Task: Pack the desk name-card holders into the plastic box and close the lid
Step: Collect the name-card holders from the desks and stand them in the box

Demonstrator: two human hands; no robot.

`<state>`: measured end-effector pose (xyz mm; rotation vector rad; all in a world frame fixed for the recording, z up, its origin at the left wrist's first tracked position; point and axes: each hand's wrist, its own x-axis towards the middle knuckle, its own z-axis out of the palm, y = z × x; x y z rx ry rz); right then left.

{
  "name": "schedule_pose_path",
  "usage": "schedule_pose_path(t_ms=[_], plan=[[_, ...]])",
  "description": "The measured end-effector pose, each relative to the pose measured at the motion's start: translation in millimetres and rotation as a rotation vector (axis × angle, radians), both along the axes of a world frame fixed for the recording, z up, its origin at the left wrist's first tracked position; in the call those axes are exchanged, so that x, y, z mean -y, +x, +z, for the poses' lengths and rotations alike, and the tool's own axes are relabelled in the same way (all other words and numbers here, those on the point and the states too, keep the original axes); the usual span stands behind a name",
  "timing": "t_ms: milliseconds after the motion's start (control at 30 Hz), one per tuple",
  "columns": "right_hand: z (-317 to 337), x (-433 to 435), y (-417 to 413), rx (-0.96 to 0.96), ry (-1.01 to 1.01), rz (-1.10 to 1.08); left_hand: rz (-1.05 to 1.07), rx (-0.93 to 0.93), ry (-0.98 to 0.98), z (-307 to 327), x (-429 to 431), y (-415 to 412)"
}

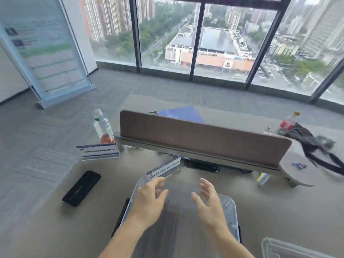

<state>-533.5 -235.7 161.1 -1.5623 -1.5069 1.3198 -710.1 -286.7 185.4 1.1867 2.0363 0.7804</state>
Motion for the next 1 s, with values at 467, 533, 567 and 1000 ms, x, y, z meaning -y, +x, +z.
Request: schedule_pose_path(t_ms=[467,533,567,1000], plan=[[6.9,-128.2,-13.0,0.184,0.053,0.136,0.303,0.096,-0.103,-11.8,-67.0,-91.9],[-9.5,-142.7,-19.9,0.223,-0.034,0.154,0.28,0.118,-0.158,-31.9,-77.0,-97.7],[-18.5,-149.7,-25.4,0.231,-0.087,0.16,0.271,0.135,-0.185,-43.0,-83.2,-102.0],[-147.9,-234.2,-93.5,0.227,-0.308,0.086,0.043,0.254,-0.413,-182.7,-136.6,-151.3]])
